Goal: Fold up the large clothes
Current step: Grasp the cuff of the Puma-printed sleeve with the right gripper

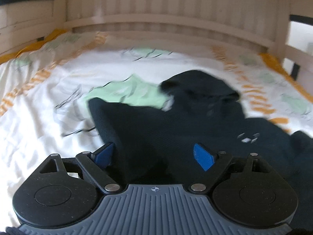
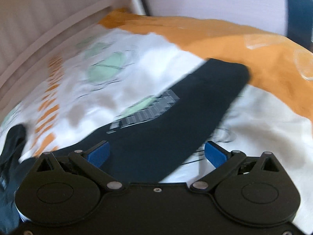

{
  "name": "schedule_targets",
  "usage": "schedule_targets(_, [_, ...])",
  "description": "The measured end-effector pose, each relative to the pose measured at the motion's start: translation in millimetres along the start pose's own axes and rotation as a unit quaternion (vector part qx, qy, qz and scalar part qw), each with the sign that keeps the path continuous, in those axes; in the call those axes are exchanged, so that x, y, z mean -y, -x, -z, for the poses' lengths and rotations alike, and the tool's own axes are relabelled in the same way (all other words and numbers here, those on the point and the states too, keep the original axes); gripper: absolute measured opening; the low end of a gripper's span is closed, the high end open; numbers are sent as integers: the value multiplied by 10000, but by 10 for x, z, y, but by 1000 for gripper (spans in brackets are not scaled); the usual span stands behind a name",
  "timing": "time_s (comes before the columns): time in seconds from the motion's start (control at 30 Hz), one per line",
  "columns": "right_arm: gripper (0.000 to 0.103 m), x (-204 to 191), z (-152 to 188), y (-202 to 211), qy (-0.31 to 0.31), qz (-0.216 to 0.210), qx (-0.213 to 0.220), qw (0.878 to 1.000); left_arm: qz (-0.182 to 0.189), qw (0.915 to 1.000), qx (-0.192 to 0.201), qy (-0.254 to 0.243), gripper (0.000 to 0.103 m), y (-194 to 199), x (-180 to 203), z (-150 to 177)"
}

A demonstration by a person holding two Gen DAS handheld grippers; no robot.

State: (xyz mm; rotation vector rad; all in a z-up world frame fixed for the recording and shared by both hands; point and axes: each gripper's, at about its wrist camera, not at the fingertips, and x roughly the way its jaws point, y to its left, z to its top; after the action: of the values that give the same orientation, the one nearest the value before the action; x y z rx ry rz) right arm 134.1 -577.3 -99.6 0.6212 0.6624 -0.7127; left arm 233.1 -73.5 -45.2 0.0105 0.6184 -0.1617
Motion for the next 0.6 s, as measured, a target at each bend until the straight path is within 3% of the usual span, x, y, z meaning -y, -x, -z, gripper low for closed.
schedule_targets(0.23, [102,175,-77,-101,-103,140,-64,9998,-126,9978,567,-333,87,95,431,19])
schedule_targets(0.4, [102,120,-81,-114,34,121,-82,9999,-349,9965,489,-574,87,67,280,111])
schedule_targets(0.6, [102,209,-137,-94,-191,89,-26,9998,118,9984,254,-483,87,46,329,38])
